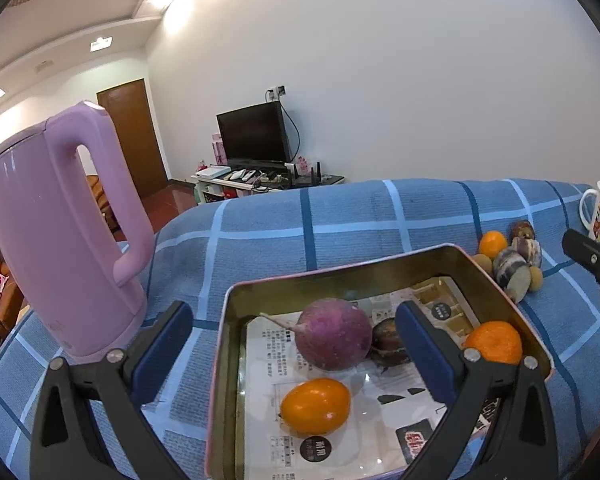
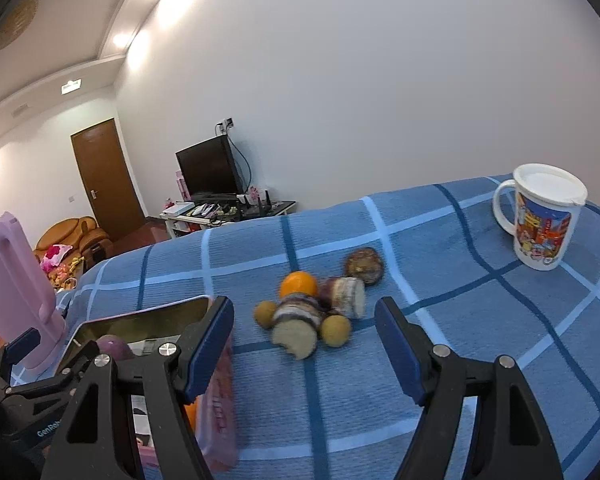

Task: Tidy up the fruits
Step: 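Withdraw both open tools from the tin toward the remaining fruit pile, then close the right tool on the yellow-brown round fruit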

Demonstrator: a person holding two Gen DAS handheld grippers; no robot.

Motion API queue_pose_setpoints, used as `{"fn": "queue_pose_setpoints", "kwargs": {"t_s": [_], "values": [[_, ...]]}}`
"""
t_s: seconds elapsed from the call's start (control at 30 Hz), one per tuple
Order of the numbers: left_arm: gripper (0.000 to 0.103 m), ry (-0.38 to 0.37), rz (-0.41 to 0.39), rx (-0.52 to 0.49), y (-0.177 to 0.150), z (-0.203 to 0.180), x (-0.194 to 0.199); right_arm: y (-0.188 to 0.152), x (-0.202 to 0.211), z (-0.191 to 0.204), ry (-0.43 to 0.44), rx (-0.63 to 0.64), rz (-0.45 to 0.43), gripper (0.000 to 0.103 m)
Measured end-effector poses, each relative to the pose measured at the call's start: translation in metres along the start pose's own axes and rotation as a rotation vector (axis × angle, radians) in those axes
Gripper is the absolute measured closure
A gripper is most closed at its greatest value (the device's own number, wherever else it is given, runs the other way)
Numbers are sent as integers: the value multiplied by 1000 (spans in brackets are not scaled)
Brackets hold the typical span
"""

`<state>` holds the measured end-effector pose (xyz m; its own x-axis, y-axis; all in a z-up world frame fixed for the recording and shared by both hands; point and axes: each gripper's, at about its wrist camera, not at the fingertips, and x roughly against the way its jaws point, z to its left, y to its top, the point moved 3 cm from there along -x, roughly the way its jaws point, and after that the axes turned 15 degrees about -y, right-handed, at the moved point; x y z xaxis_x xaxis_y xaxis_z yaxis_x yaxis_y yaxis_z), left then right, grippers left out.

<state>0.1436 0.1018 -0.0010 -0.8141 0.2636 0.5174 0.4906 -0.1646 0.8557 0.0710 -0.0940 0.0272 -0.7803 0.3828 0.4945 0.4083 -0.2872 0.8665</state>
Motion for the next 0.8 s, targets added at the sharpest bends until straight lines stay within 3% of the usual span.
{"fn": "queue_pose_setpoints", "kwargs": {"t_s": [0.33,0.57,0.8], "values": [[0,3,-24,-51,1,-18,8,4,-5,-36,-39,-23,14,29],[0,-74,10,20,-3,-27,7,8,-10,-64,-105,-46,34,29],[0,-120,15,4,-6,-59,11,7,-27,-95,-116,-110,124,29]]}}
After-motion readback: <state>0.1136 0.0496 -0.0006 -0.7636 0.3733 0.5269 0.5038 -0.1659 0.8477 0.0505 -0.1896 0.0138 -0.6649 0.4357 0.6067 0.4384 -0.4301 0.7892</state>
